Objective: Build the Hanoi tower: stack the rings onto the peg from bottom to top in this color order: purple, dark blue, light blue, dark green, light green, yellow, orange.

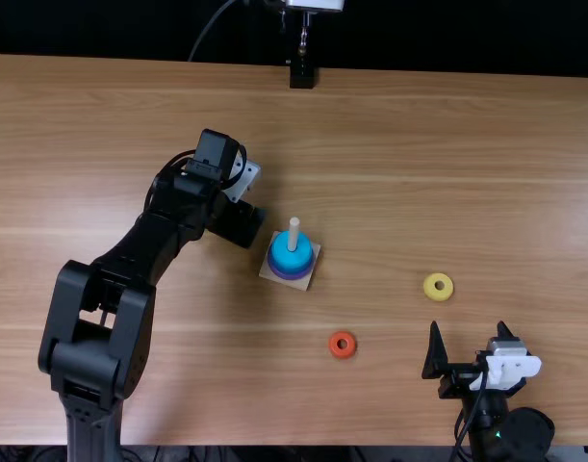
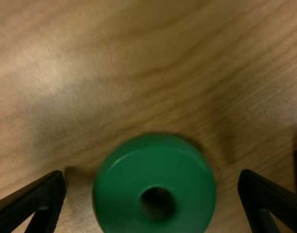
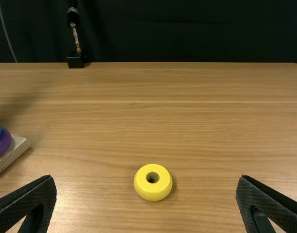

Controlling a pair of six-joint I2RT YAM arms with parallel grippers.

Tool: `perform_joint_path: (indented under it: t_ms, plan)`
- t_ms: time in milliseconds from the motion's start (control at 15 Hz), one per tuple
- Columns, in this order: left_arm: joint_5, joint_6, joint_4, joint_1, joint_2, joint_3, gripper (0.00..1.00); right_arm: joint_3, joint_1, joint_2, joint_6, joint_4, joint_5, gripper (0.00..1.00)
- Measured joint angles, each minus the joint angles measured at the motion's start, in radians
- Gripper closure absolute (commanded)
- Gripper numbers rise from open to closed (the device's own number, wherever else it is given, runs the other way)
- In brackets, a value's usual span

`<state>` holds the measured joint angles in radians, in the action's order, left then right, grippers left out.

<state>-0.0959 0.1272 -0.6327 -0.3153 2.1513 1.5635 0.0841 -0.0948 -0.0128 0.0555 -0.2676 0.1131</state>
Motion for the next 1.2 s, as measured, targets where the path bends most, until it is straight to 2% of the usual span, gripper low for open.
perform_joint_path:
  t_ms: [67, 200, 267, 333, 400, 467, 800, 1000, 1200]
  plan:
    - [0.002, 0.000, -0.002, 0.000, 0.000, -0.002, 0.30, 0.000, 0.000, 0.000, 0.000, 0.000, 0.000, 0.00]
    - [0.004, 0.000, -0.002, -0.002, 0.000, -0.002, 0.40, 0.000, 0.000, 0.000, 0.000, 0.000, 0.000, 0.00]
    - [0.004, 0.000, -0.002, -0.007, 0.000, -0.002, 0.48, 0.000, 0.000, 0.000, 0.000, 0.000, 0.000, 0.00]
    - [0.005, 0.000, -0.002, -0.012, 0.000, -0.001, 0.65, 0.000, 0.000, 0.000, 0.000, 0.000, 0.000, 0.00]
    - [0.004, 0.000, -0.002, -0.013, 0.000, -0.001, 0.86, 0.000, 0.000, 0.000, 0.000, 0.000, 0.000, 0.00]
    - [0.004, 0.000, -0.002, -0.019, 0.000, -0.001, 1.00, 0.000, 0.000, 0.000, 0.000, 0.000, 0.000, 0.00]
    - [0.006, 0.000, -0.015, -0.019, -0.003, -0.002, 1.00, 0.000, 0.000, 0.000, 0.000, 0.000, 0.000, 0.00]
    - [0.008, 0.000, -0.201, -0.019, -0.063, 0.001, 1.00, 0.000, 0.000, 0.000, 0.000, 0.000, 0.000, 0.00]
    - [0.006, -0.002, -0.426, -0.017, -0.127, 0.116, 1.00, 0.000, 0.000, 0.000, 0.000, 0.000, 0.000, 0.00]
